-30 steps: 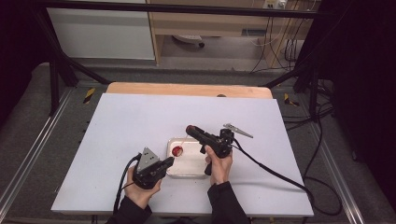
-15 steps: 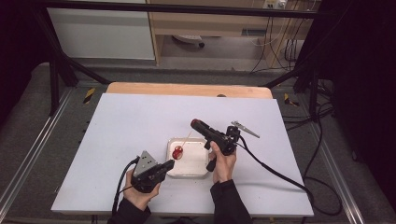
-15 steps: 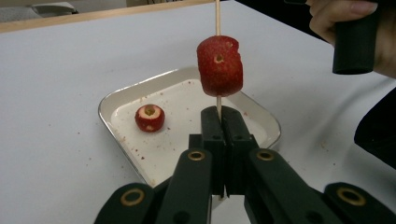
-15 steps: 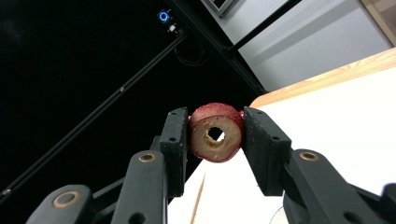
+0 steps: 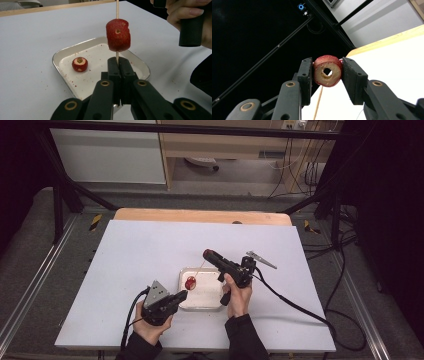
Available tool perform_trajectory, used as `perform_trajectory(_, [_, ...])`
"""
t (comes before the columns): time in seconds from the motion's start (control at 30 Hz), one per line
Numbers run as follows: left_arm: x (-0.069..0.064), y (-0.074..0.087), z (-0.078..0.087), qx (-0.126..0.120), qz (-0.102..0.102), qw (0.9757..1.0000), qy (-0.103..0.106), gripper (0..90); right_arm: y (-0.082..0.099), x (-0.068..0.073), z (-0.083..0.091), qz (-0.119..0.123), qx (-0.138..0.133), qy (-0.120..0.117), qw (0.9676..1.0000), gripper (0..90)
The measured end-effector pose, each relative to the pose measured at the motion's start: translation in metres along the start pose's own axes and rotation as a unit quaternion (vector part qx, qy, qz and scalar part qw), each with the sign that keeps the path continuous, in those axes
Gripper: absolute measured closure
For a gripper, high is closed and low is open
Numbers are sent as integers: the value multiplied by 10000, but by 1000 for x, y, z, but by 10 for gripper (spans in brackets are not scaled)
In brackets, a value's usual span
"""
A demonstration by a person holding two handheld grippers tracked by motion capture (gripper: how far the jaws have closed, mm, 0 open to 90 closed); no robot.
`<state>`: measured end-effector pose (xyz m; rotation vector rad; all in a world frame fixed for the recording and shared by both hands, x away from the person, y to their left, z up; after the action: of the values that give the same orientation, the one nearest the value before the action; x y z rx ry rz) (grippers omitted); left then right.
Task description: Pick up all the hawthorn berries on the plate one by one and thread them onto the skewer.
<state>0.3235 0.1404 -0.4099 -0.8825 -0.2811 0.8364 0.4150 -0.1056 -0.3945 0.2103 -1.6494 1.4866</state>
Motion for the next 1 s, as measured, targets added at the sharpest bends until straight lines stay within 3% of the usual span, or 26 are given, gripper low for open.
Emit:
perform_trajectory(0.6, [-4, 3, -2, -184, 170, 9997, -34, 888, 9, 0, -3, 70, -9, -67, 10000, 620])
perform_trajectory(1.0, [-1, 5, -8, 9, 153, 9999, -38, 888, 20, 1, -5, 255, 279, 37, 9993, 621])
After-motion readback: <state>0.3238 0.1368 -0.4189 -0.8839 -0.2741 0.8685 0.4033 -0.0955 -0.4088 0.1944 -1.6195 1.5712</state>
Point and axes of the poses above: each handheld gripper's, and its own axes: z roughly backward along the jaws, y roughly out of its underside, x roughly to its left, the point moved 1 cm from there along -z, roughly forward along the jaws, and after that the axes turned 13 degrees about x, right-handed, at the moved point
